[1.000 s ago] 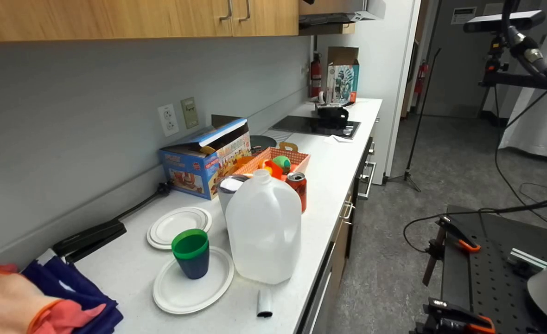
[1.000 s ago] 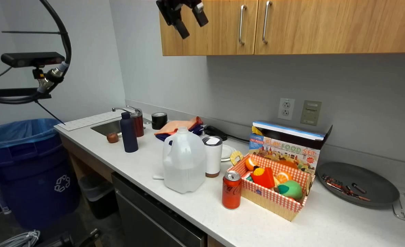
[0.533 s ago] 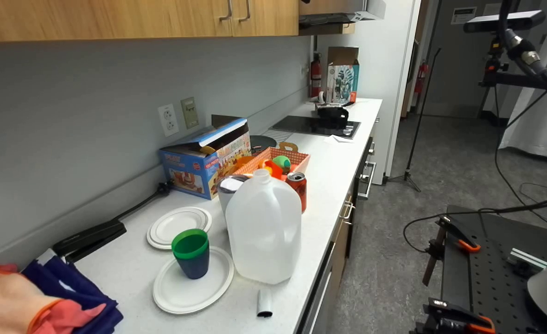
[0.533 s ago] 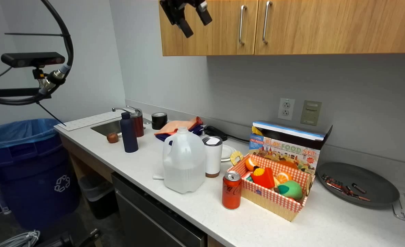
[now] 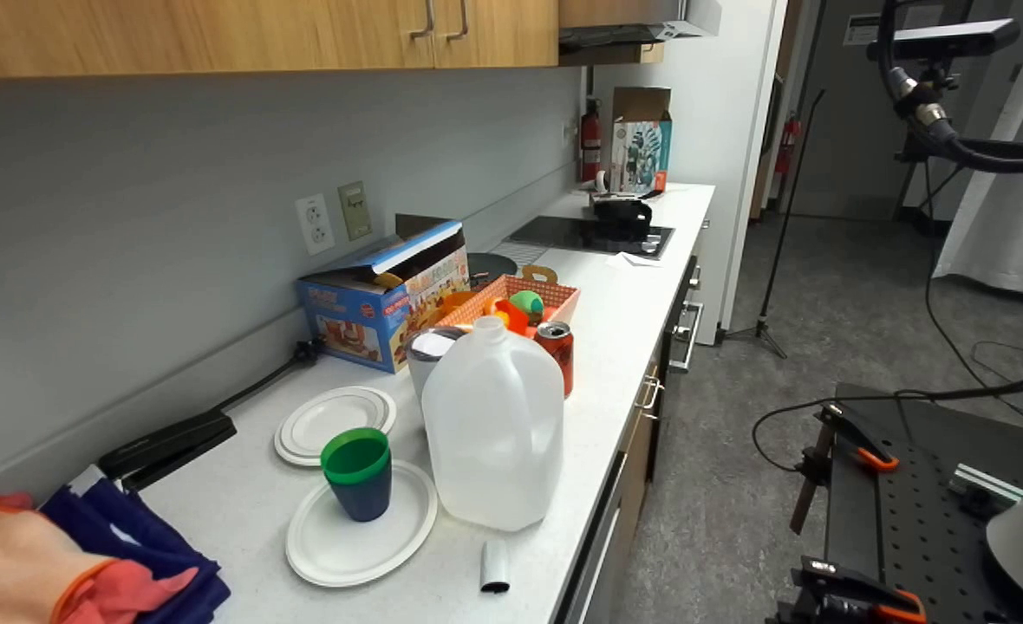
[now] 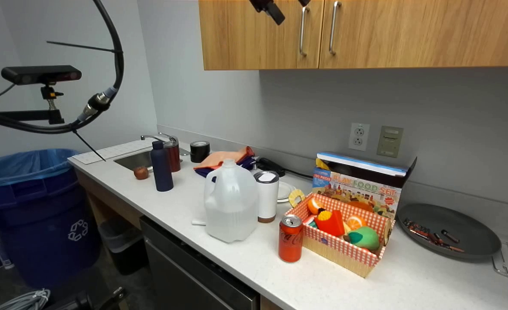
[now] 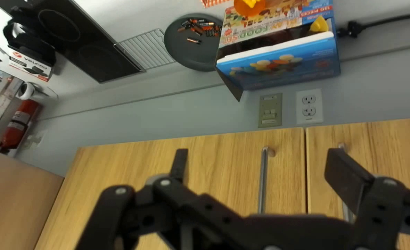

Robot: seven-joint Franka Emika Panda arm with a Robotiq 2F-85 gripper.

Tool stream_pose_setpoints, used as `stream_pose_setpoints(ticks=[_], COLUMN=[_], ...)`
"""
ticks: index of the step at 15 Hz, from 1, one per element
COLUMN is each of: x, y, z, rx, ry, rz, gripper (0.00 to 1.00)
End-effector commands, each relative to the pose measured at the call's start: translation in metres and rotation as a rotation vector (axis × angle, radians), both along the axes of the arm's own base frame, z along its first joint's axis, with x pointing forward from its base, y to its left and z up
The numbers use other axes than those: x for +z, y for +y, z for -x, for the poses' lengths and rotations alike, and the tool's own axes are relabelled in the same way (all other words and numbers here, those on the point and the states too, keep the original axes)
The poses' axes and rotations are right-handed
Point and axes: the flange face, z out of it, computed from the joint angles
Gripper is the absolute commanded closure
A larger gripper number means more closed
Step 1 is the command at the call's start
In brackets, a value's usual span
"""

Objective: Open the top right cabinet door

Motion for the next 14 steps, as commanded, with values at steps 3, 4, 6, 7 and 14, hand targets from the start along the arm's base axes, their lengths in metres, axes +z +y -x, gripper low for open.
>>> stream_pose_setpoints(ticks=[3,4,6,7,14], x=[0.006,0.006,0.004,0.003,-0.002], y=[0.002,0.001,-0.001,-0.003,-0.029], z=[-0.056,-0.063,-0.075,-0.080,-0.110], rx=[-0.043,-0.051,-0.076,-0.088,-0.155], ry=[-0.135,-0.152,-0.170,-0.175,-0.203], rz=[-0.024,-0.020,0.002,0.011,0.051], gripper=[0.00,0.00,0.00,0.00,0.00])
